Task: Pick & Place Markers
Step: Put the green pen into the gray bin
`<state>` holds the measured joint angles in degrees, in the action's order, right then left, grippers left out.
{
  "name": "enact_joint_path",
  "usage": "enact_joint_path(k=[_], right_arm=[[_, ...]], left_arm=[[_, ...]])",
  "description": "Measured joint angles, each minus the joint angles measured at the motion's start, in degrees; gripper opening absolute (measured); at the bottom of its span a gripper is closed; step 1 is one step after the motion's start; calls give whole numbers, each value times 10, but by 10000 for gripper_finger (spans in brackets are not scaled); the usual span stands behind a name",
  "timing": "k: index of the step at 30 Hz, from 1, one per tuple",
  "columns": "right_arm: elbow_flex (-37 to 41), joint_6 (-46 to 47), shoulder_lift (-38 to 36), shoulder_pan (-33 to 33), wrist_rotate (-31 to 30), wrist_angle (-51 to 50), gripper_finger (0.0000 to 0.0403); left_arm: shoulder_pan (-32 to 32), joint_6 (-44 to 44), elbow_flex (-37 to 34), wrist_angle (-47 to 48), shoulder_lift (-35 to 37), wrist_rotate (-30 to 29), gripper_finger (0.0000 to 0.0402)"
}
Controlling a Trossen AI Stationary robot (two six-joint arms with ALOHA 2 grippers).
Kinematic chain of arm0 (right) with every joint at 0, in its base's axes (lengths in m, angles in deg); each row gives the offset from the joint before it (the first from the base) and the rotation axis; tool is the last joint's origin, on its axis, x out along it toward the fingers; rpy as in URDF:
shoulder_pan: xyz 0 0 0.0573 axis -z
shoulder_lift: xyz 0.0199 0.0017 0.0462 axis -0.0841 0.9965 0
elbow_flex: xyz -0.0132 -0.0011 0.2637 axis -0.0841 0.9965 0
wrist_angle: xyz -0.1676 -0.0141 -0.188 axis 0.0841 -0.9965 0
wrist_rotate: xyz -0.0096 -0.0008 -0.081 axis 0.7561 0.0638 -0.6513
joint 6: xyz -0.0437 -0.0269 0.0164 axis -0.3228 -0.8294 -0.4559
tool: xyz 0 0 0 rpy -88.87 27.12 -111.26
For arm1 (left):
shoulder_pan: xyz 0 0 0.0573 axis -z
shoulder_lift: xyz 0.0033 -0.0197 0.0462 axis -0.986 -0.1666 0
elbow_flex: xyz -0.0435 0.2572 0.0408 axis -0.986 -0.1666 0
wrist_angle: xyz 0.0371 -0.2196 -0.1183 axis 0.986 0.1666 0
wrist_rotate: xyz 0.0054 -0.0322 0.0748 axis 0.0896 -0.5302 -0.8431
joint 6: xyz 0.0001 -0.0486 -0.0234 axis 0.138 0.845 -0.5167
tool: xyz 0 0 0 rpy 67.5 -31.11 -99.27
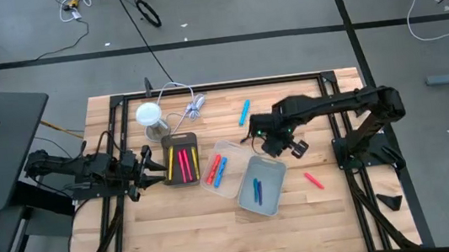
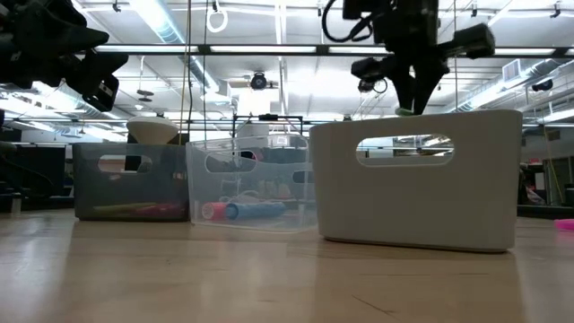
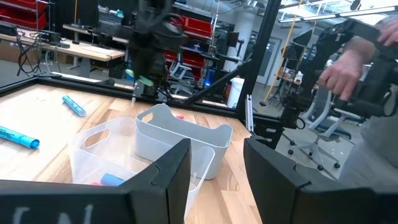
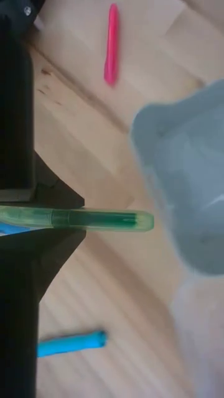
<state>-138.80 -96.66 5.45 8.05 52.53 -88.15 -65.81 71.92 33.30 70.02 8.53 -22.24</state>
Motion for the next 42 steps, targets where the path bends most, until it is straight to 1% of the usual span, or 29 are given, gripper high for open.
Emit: enact_joint_path(k=[5, 14, 21, 26, 30, 37, 42], right_arm=[[0, 0, 1, -53, 0, 2, 39], [-3, 22, 34, -145, 0, 9, 39], [-57, 50, 82, -198, 1, 11, 39], [-103, 65, 114, -214, 1, 6, 39], [-114, 65, 122, -215, 1, 9, 39], [-82, 61, 140, -208, 5, 35, 39], [-29, 61, 141, -208, 7, 102, 39]], left_arm=[[0, 0, 0, 0, 0, 0, 154], [0, 0, 0, 0, 0, 0, 154], [0, 0, 0, 0, 0, 0, 154], [0, 0, 0, 0, 0, 0, 154], [0, 0, 0, 0, 0, 0, 154], [0, 0, 0, -1, 0, 0, 154], [0, 0, 0, -1, 0, 0, 154]])
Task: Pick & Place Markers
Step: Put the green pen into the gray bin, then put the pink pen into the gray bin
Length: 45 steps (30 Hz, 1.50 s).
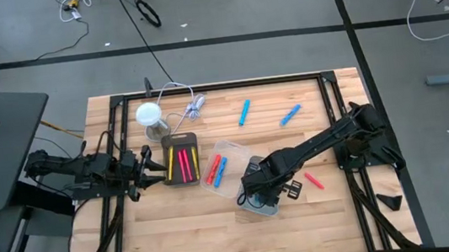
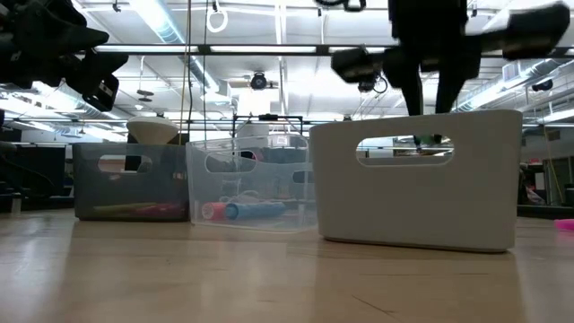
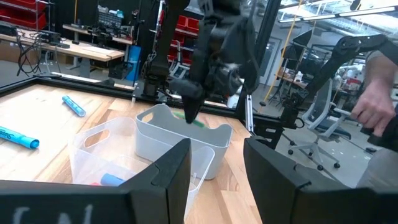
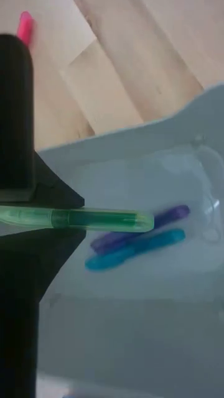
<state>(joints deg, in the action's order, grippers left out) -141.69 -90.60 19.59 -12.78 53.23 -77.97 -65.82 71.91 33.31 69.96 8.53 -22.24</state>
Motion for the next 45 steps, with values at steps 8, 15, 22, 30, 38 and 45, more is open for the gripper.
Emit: enact_joint_path(k=[8, 15, 22, 30, 38, 45], right_arm=[[86, -6, 0, 0, 8, 91, 39], [138, -27, 0, 0, 8, 142, 39], [140, -6, 0, 3, 8, 146, 73], [139, 15, 0, 4, 8, 146, 150], [139, 19, -1, 4, 7, 148, 200], [139, 70, -18, 5, -15, 143, 206]], left_arm=[[0, 0, 0, -1, 0, 0, 154], [0, 0, 0, -1, 0, 0, 154], [0, 0, 0, -1, 0, 0, 154], [0, 0, 0, -1, 0, 0, 154], [0, 0, 0, -1, 0, 0, 154], [0, 0, 0, -1, 0, 0, 154]])
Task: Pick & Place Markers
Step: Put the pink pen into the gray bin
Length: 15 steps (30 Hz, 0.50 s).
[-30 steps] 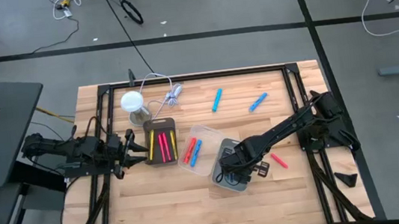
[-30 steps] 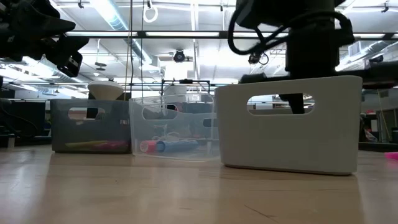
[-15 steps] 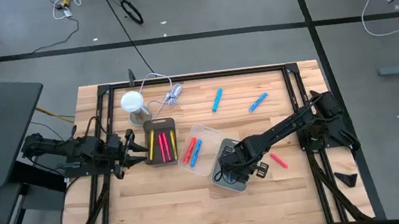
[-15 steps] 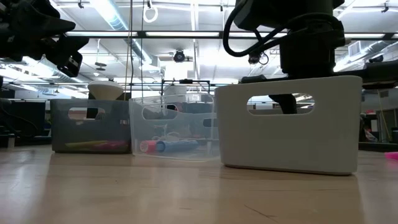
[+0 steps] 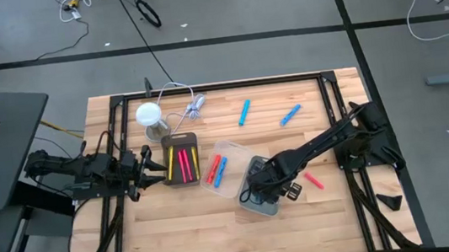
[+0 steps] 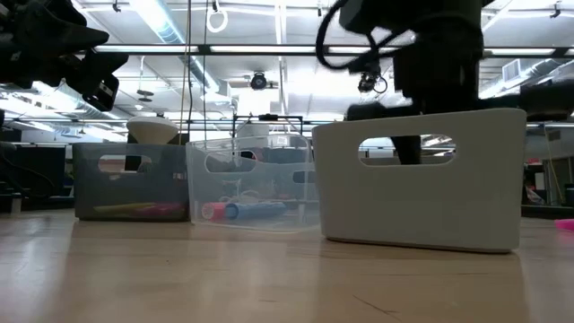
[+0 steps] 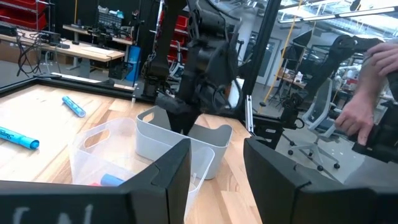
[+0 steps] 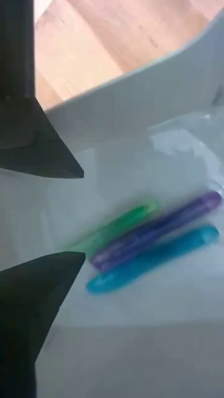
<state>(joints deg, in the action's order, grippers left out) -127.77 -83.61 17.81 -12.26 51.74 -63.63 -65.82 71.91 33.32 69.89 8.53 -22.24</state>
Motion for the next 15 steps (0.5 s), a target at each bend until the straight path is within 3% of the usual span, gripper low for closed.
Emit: enact_joint_path(k=[8, 15], right_arm=[[1, 19, -85, 11, -2, -4, 206], [52, 216, -170, 29, -3, -6, 206]], left_arm=[[0, 0, 0, 0, 0, 0, 154], [0, 0, 0, 0, 0, 0, 154]])
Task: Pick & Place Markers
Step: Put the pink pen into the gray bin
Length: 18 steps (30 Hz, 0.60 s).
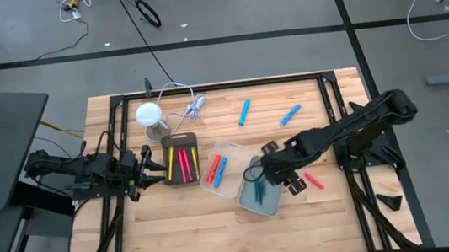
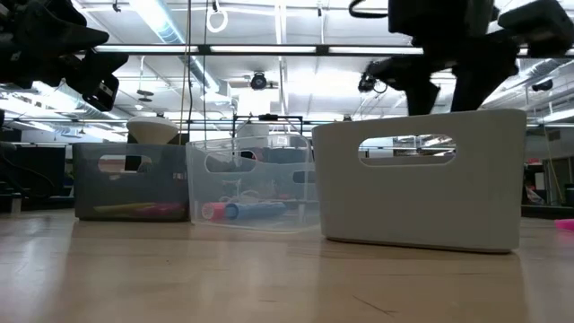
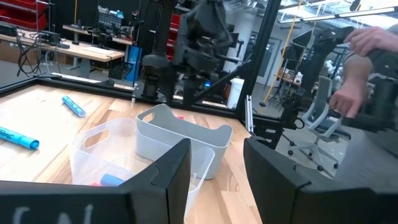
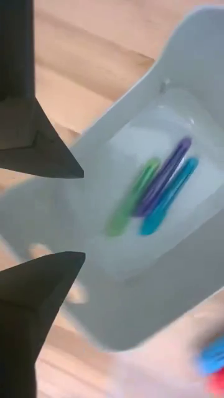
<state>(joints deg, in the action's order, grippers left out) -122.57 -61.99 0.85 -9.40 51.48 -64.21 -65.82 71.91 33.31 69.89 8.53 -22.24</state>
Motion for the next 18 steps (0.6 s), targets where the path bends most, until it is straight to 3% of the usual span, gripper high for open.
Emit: enact_joint_path(k=[8, 18], right_arm=[[68, 299, -102, 21, 4, -75, 206], [143, 554, -181, 29, 94, -139, 206]], left_arm=[[0, 0, 0, -1, 0, 0, 154], [0, 0, 0, 0, 0, 0, 154]])
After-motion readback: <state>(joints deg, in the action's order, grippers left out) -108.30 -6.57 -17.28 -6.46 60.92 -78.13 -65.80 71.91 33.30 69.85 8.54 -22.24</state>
